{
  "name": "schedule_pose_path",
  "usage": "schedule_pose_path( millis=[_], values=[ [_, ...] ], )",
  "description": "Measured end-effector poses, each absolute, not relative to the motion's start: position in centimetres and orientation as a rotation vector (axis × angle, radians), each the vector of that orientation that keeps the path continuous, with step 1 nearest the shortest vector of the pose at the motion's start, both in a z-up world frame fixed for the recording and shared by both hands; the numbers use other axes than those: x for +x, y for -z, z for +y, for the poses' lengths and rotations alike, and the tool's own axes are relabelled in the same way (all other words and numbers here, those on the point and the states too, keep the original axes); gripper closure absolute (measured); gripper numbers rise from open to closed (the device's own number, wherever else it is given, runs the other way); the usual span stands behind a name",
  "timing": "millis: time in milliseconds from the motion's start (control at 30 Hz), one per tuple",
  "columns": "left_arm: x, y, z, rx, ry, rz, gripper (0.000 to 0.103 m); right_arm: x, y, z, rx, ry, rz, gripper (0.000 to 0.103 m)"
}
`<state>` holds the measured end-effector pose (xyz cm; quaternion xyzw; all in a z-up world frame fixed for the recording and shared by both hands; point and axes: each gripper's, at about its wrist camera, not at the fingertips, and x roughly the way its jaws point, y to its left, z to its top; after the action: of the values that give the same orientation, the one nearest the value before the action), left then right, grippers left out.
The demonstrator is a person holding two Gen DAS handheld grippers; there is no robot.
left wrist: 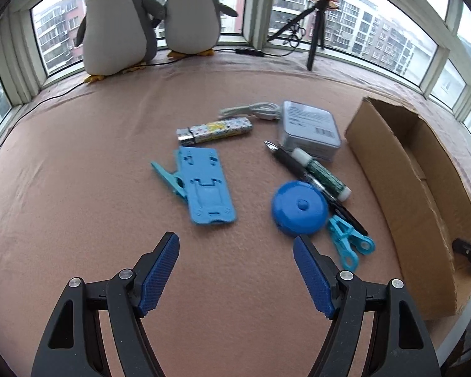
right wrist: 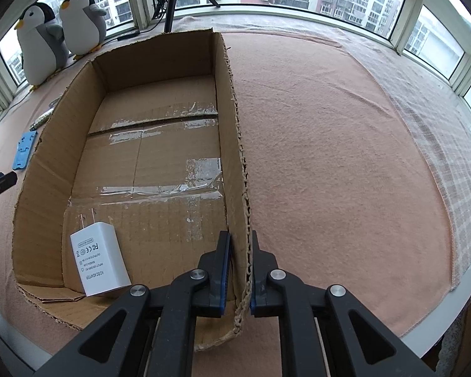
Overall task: Organize rigid objects
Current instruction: 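Move the left tool back to the items toward the blue tape measure, then grasp the blue tape measure with the left gripper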
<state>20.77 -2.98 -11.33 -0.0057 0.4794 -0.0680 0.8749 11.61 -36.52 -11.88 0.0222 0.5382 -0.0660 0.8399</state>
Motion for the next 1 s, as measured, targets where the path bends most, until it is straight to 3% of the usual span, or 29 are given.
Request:
schedule_pose_path(
  millis=[633, 1000],
  values=[
    [27.1, 11.7, 1.1, -0.077, 0.064, 1.050, 0.037, 11.4, 11.8, -36.8, 0.055, 0.125, 1.128, 0.093],
    [25.2, 10.8, -6.3, 0.107, 0.308, 1.067, 0.039, 11.4, 11.8, -36.7, 0.057, 0.122, 1.124, 0.093]
  ],
)
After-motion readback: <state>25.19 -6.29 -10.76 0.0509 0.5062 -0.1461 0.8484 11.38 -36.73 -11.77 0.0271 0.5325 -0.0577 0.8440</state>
